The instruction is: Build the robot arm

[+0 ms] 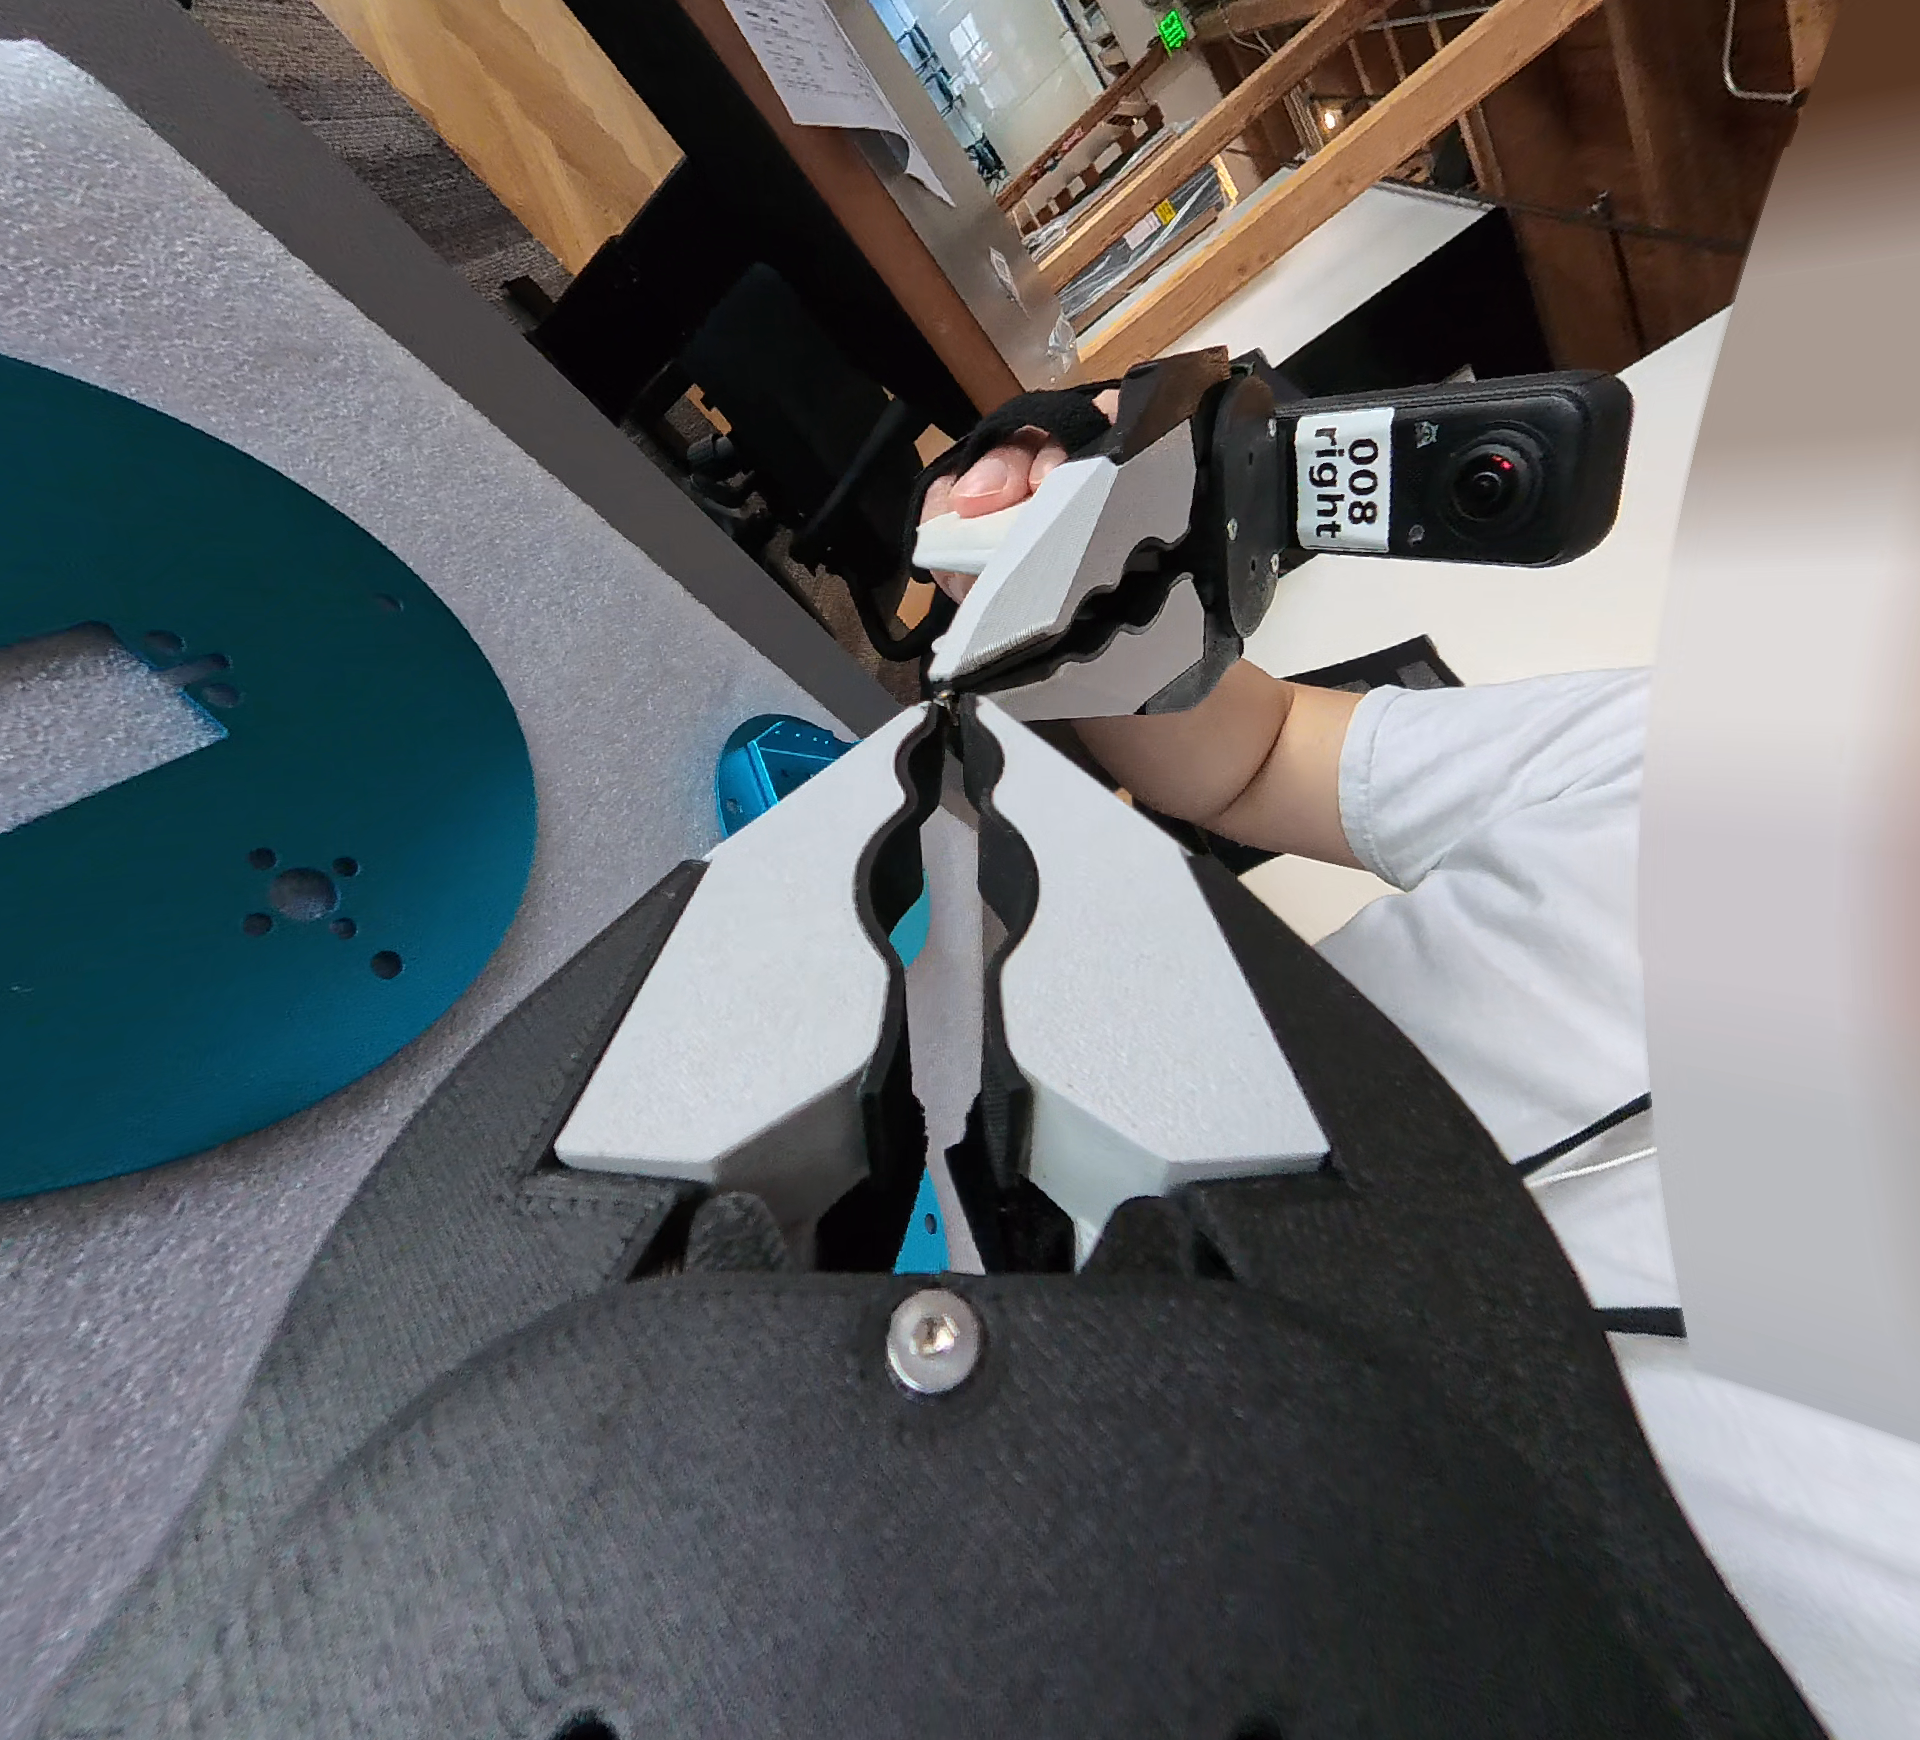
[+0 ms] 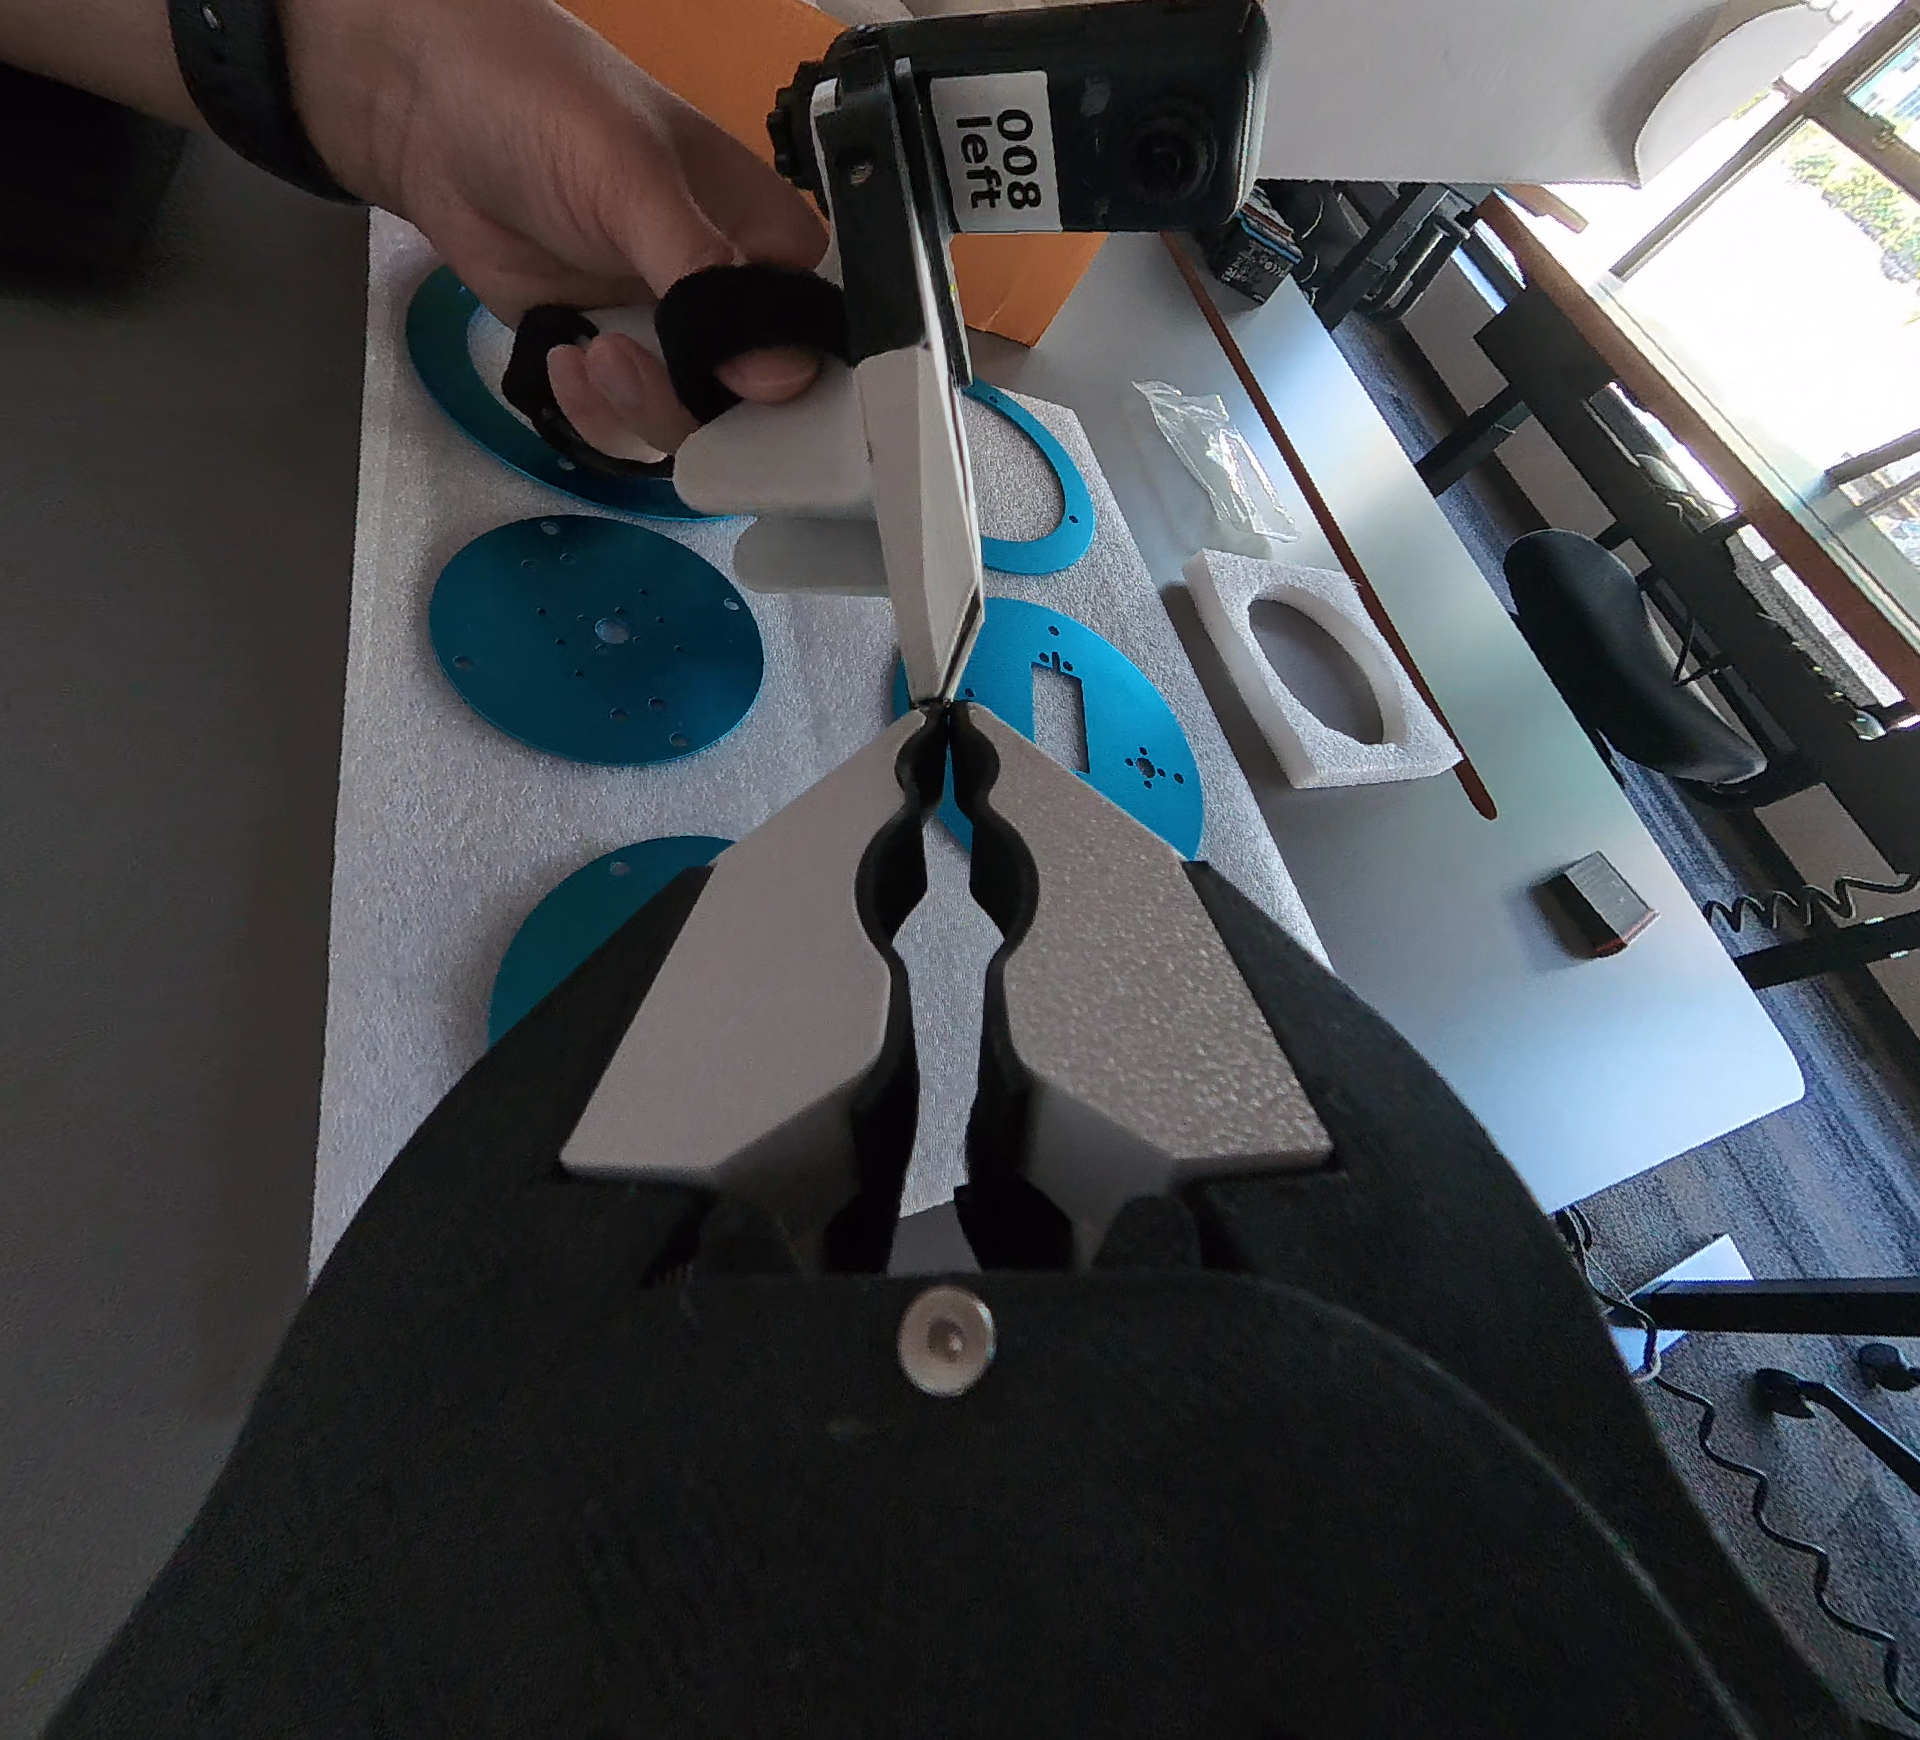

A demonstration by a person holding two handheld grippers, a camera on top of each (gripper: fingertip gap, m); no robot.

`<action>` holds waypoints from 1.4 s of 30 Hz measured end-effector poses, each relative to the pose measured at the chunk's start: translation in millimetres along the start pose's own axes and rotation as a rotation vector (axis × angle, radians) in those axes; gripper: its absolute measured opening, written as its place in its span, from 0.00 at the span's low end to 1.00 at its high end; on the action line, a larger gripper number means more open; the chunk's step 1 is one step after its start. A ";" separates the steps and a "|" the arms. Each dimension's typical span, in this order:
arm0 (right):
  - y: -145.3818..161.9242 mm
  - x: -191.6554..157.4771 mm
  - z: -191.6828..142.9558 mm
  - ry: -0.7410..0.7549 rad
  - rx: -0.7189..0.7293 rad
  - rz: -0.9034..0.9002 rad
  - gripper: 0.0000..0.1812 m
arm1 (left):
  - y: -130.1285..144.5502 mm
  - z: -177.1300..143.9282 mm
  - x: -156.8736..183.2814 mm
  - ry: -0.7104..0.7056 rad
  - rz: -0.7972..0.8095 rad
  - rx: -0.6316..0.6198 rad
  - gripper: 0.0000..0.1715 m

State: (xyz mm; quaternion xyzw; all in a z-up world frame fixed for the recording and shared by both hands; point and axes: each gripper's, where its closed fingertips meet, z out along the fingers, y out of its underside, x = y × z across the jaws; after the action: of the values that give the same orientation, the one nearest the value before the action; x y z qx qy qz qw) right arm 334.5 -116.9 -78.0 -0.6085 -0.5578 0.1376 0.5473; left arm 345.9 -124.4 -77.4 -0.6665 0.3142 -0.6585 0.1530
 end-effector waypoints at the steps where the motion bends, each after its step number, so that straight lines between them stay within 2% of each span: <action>1: 0.3 0.7 0.1 0.005 0.000 0.002 0.00 | -0.4 -0.4 -0.1 -0.005 0.007 0.001 0.00; 6: -0.2 -7.7 -0.9 -0.062 0.015 0.022 0.00 | 8.5 -2.5 3.8 0.013 0.036 -0.074 0.00; 8: -2.1 -17.9 -5.1 -0.181 0.040 0.046 0.04 | 18.4 -3.1 10.2 0.061 0.032 -0.144 0.00; 10: -3.5 -31.8 -12.0 -0.361 0.053 0.101 0.08 | 29.2 -2.8 15.0 0.100 0.038 -0.214 0.00; 13: -17.9 -39.8 -23.2 -0.524 0.128 0.136 0.07 | 44.3 -0.4 25.5 0.163 0.060 -0.310 0.00; 15: -24.4 -49.6 -31.6 -0.659 0.124 0.169 0.06 | 50.5 0.9 37.5 0.228 0.073 -0.344 0.00; 21: -31.4 -66.8 -39.2 -0.864 0.115 0.239 0.04 | 64.1 2.8 55.7 0.315 0.121 -0.410 0.00; 30: -32.7 -75.3 -37.9 -0.924 0.111 0.231 0.01 | 63.6 2.2 60.4 0.348 0.120 -0.407 0.00; 42: -32.7 -59.6 -33.6 -0.849 0.134 0.331 0.00 | 47.4 0.2 55.4 0.351 0.046 -0.320 0.00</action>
State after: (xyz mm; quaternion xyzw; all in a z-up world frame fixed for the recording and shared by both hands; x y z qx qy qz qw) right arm 323.1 -190.8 -65.4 -0.5424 -0.6180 0.4960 0.2790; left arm 332.2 -194.6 -63.3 -0.5502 0.4515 -0.7024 0.0036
